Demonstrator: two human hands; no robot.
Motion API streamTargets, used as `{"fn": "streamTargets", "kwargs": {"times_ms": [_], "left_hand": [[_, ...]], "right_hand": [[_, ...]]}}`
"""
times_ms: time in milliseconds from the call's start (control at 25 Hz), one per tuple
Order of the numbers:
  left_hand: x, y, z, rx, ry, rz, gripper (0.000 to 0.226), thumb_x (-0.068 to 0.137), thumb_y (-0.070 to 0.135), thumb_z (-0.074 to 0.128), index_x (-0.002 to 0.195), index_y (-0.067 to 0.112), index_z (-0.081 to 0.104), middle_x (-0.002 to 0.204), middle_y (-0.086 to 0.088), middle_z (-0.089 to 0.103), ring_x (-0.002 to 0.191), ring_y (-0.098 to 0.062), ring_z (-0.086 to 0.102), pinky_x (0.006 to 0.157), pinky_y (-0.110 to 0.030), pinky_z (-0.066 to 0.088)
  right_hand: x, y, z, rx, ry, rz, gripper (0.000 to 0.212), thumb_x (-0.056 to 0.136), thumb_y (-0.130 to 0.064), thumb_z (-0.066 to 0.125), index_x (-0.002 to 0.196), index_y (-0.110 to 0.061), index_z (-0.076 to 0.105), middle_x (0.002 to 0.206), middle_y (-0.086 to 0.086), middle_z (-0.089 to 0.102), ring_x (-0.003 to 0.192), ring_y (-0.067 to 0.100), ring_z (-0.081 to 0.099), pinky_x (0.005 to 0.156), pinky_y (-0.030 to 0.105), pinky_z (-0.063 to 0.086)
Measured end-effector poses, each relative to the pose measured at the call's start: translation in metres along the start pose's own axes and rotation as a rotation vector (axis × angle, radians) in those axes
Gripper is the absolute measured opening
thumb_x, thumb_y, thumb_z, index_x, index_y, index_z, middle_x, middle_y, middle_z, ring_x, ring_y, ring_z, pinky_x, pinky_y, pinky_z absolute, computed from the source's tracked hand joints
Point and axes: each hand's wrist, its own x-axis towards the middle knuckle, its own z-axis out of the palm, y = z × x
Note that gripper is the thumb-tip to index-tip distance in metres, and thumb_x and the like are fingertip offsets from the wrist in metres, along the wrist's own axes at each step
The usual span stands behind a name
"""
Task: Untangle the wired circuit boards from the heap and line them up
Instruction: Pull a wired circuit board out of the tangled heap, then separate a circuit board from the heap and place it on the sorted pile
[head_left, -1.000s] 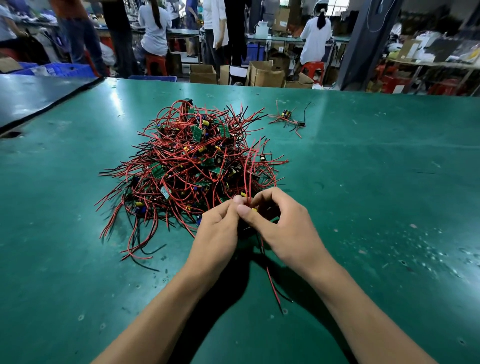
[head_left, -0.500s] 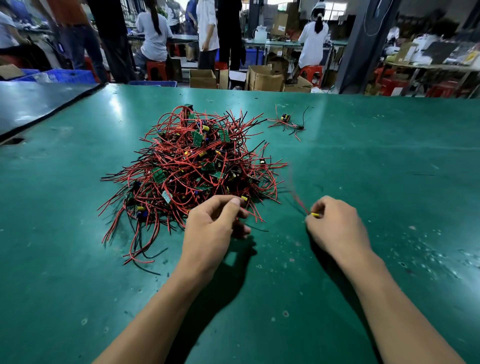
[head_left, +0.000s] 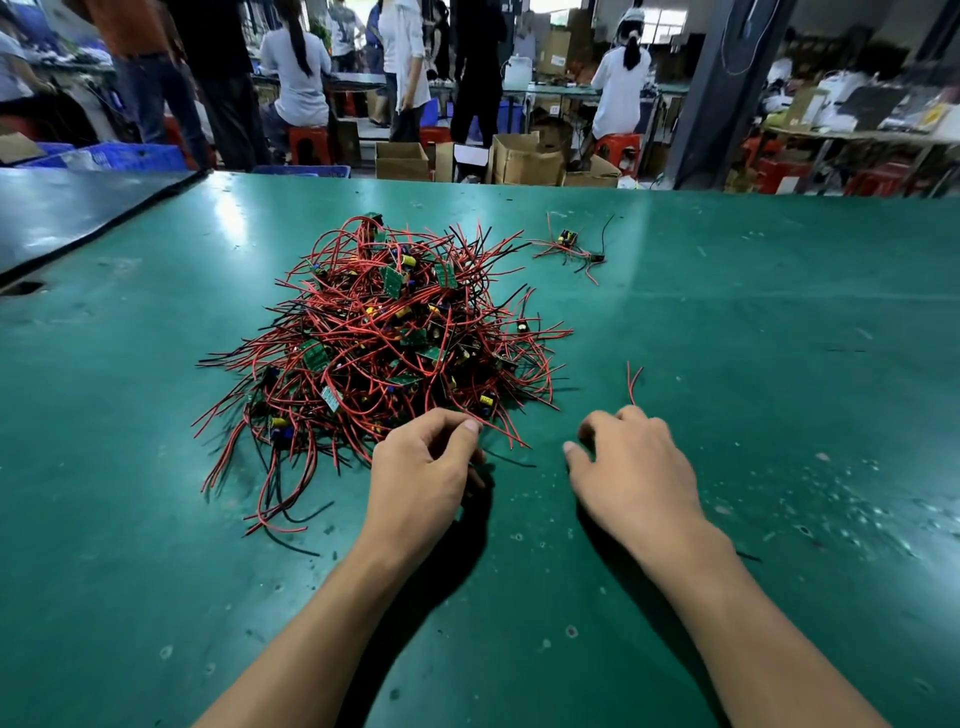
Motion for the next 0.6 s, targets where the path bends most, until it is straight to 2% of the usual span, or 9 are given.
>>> {"fn": "streamTargets", "kwargs": {"times_ms": [160, 280, 360, 480, 560, 600], "left_hand": [[-0.001, 0.001, 0.000, 0.011, -0.005, -0.003, 0.016, 0.095, 0.016, 0.060, 0.084, 0.013, 0.070, 0.066, -0.012, 0.069, 0.052, -0.025, 0.065, 0.053, -0.035, 0.053], [-0.001, 0.002, 0.001, 0.032, -0.006, 0.000, 0.016, 0.095, 0.017, 0.060, 0.085, 0.014, 0.071, 0.066, -0.013, 0.069, 0.053, -0.026, 0.065, 0.054, -0.036, 0.054], [-0.001, 0.003, 0.001, 0.022, -0.008, -0.009, 0.015, 0.095, 0.018, 0.061, 0.085, 0.015, 0.071, 0.066, -0.012, 0.070, 0.052, -0.022, 0.064, 0.054, -0.033, 0.053], [0.002, 0.004, -0.001, -0.022, 0.027, -0.047, 0.013, 0.094, 0.017, 0.063, 0.086, 0.013, 0.072, 0.070, -0.008, 0.070, 0.056, -0.018, 0.063, 0.057, -0.033, 0.051], [0.005, 0.007, -0.004, -0.178, 0.029, -0.120, 0.011, 0.095, 0.013, 0.060, 0.092, 0.005, 0.066, 0.072, -0.020, 0.068, 0.052, -0.024, 0.063, 0.051, -0.032, 0.051], [0.006, 0.009, -0.006, -0.250, 0.016, -0.154, 0.011, 0.097, 0.011, 0.058, 0.096, 0.001, 0.063, 0.075, -0.026, 0.067, 0.051, -0.026, 0.063, 0.049, -0.031, 0.051]], "right_hand": [[0.014, 0.026, -0.003, -0.071, -0.019, 0.195, 0.046, 0.097, -0.050, 0.051, 0.125, -0.015, 0.058, 0.130, 0.014, 0.051, 0.124, 0.037, 0.043, 0.096, 0.046, 0.043], [0.017, 0.031, 0.002, -0.024, 0.036, 0.231, 0.048, 0.096, -0.050, 0.053, 0.128, -0.014, 0.059, 0.131, 0.015, 0.051, 0.123, 0.037, 0.043, 0.097, 0.046, 0.041], [0.013, 0.017, 0.008, 0.128, 0.142, 0.113, 0.044, 0.096, -0.043, 0.058, 0.129, -0.015, 0.061, 0.127, 0.011, 0.055, 0.119, 0.034, 0.049, 0.095, 0.044, 0.043], [0.000, -0.021, 0.014, 0.404, 0.386, -0.234, 0.024, 0.097, -0.030, 0.061, 0.114, -0.016, 0.069, 0.108, 0.001, 0.063, 0.100, 0.025, 0.061, 0.086, 0.040, 0.050], [-0.002, -0.050, 0.010, 0.569, 0.559, -0.448, 0.016, 0.095, -0.025, 0.062, 0.105, -0.016, 0.070, 0.098, -0.002, 0.063, 0.086, 0.019, 0.061, 0.081, 0.035, 0.050], [0.002, -0.065, 0.004, 0.674, 0.618, -0.518, 0.014, 0.094, -0.023, 0.065, 0.103, -0.015, 0.070, 0.095, -0.002, 0.061, 0.084, 0.015, 0.059, 0.081, 0.028, 0.049]]}}
